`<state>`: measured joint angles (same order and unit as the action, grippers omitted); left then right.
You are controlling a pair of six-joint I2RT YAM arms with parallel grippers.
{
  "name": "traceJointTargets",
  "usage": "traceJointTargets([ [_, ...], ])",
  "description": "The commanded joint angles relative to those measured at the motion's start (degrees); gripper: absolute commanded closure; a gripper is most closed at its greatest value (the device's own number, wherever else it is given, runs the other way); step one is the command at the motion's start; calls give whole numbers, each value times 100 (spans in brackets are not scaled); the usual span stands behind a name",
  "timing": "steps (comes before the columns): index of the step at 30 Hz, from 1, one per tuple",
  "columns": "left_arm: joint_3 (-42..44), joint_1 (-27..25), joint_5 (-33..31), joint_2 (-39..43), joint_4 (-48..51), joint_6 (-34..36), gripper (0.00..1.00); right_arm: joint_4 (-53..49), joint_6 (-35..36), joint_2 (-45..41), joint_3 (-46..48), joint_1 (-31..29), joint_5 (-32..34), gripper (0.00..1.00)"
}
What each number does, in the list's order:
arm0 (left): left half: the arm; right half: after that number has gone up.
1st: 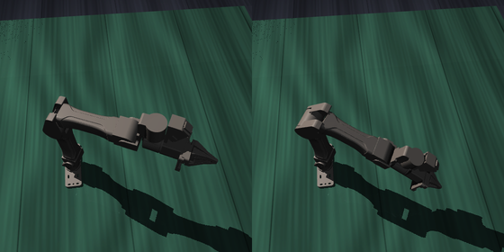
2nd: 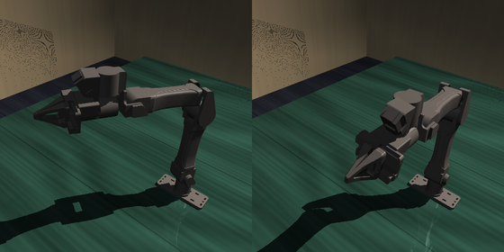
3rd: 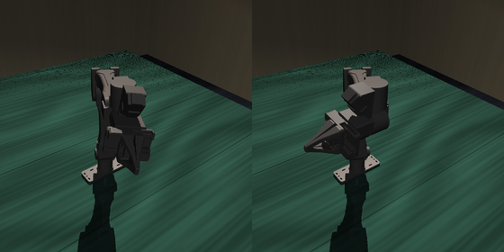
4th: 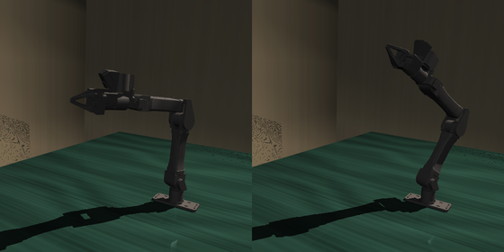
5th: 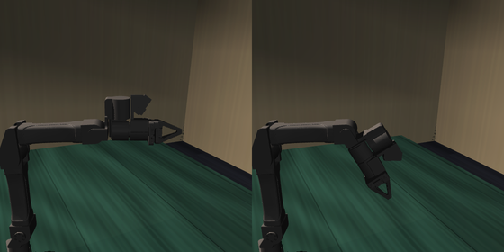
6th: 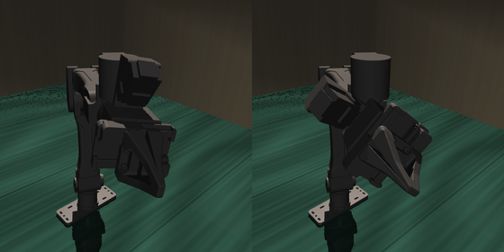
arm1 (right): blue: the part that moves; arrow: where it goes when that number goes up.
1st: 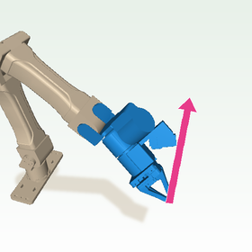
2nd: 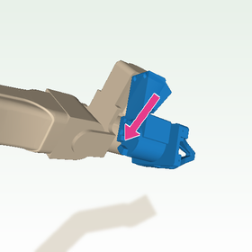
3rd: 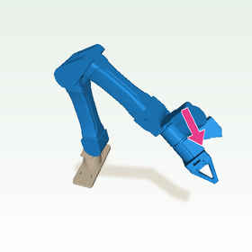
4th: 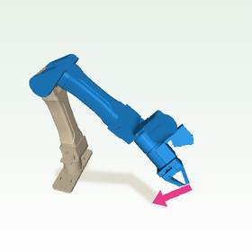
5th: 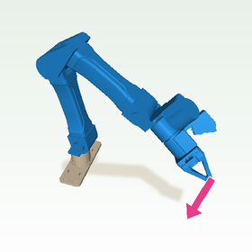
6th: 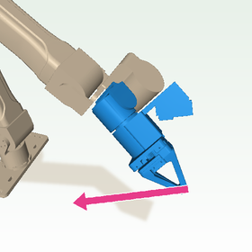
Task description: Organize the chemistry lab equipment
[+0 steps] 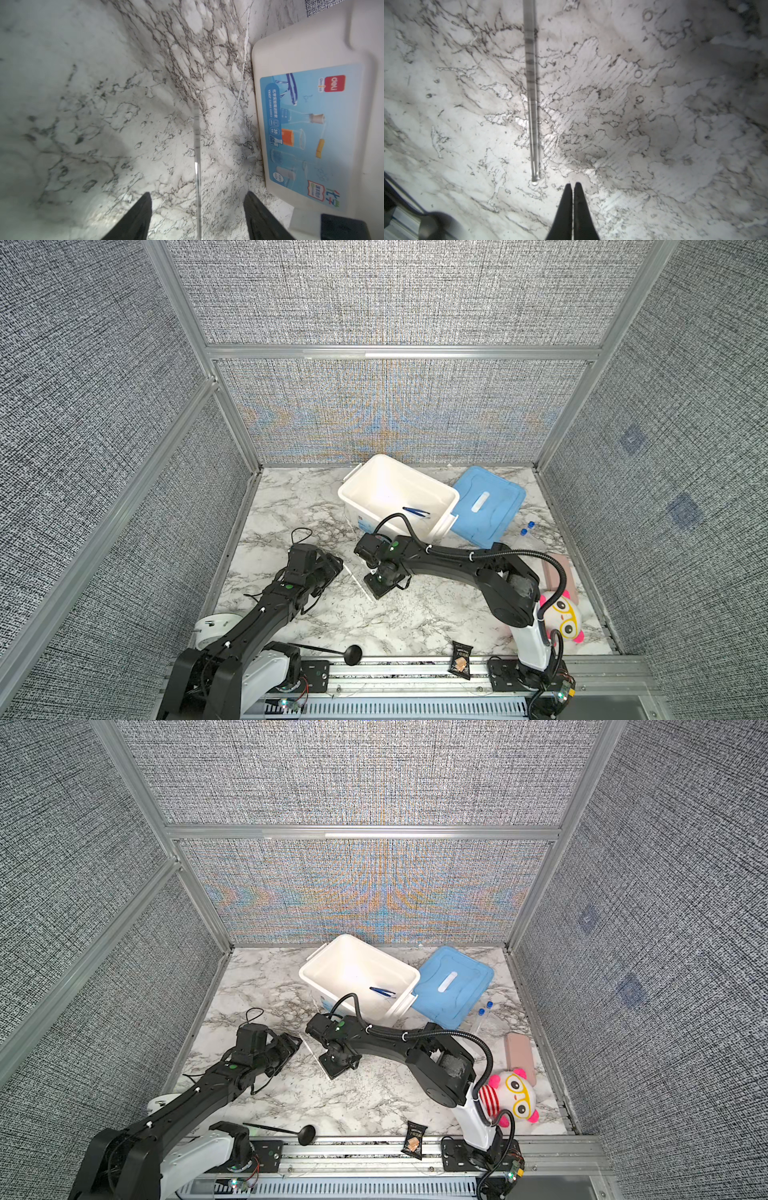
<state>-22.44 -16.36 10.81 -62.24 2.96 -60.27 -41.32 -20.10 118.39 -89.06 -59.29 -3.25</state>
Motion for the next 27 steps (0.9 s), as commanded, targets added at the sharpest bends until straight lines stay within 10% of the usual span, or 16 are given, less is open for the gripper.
traceJointTargets([
  [1, -135, 1, 215, -239, -281, -17, 29, 18, -20, -1, -3, -21, -18, 94],
  [8, -129, 24, 45, -626, -384, 33, 30, 154, -92, -135, -87, -218, -664, 68],
  [27, 126, 141, -479, -575, -209, 217, 32, 728, 576, -172, -153, -821, -829, 62],
])
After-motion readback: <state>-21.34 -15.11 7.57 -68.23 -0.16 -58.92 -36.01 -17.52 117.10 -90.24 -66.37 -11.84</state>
